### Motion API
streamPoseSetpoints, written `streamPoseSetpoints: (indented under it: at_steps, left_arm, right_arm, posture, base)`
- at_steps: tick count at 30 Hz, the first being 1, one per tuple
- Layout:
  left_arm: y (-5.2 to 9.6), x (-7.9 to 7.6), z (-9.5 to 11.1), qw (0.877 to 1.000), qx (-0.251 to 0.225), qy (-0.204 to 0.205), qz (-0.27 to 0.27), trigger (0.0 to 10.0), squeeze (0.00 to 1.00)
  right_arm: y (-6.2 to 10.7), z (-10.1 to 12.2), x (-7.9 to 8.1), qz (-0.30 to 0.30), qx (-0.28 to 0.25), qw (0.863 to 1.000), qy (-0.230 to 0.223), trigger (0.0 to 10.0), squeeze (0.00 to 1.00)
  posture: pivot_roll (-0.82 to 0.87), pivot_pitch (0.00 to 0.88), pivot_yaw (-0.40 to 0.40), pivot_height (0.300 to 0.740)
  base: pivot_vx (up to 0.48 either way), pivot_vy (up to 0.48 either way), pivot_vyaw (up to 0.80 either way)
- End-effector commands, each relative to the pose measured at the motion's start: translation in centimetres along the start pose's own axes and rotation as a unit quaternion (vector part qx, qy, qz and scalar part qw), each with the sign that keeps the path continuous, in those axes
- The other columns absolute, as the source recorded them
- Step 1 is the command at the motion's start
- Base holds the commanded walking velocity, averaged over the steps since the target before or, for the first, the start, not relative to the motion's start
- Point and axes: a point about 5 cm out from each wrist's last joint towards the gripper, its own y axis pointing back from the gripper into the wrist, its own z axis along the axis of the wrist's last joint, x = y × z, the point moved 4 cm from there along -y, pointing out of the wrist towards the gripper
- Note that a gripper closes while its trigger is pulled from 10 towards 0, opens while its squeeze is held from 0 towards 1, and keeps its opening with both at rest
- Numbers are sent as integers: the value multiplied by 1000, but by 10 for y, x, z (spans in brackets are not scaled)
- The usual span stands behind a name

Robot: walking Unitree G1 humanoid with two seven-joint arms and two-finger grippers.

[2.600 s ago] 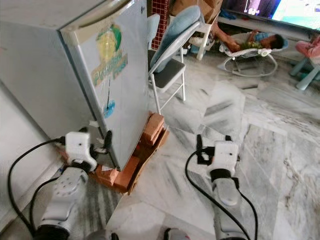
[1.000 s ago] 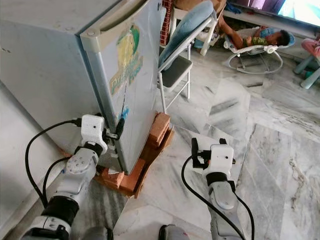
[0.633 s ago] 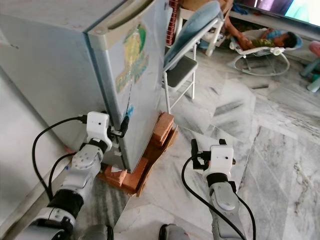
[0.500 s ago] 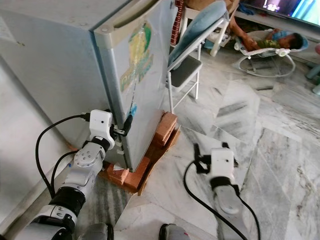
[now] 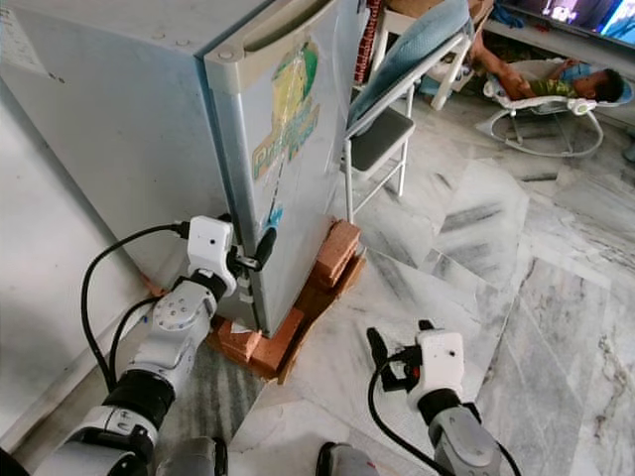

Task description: Restocking fridge

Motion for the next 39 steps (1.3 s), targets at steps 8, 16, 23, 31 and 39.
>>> streamPoseSetpoints:
  at_steps: [8,16,23,31,39]
  left_arm:
    - [12,-17,-15,999,20,-5,-30,10000,0]
    - [0,-7,-8,1000,20,-17,-12,10000,0]
    - [-11,-2,5,999,6,-34,-9,10000,0]
    - [-22,-9,23,999,-24,-36,-14,10000,0]
    - [8,-188,88,921,-116,39,-370,10000,0]
  right_arm:
    - [1,0,3,16,9,1000,6,10000,0]
    - [1,1,8,37,10,999,8,10000,0]
    - [2,1,10,47,9,999,6,10000,0]
    - [16,-11,19,101,47,994,-16,10000,0]
    - [25,-23,27,146,74,986,-18,10000,0]
  posture:
    - [67,131,-60,740]
    - [67,129,-62,740]
    - [55,126,-61,740]
    - [51,124,-59,740]
    - [62,125,-62,740]
  base:
    - [0,0,0]
    - [0,0,0]
    - [0,0,0]
    - [0,0,0]
    - [0,0,0]
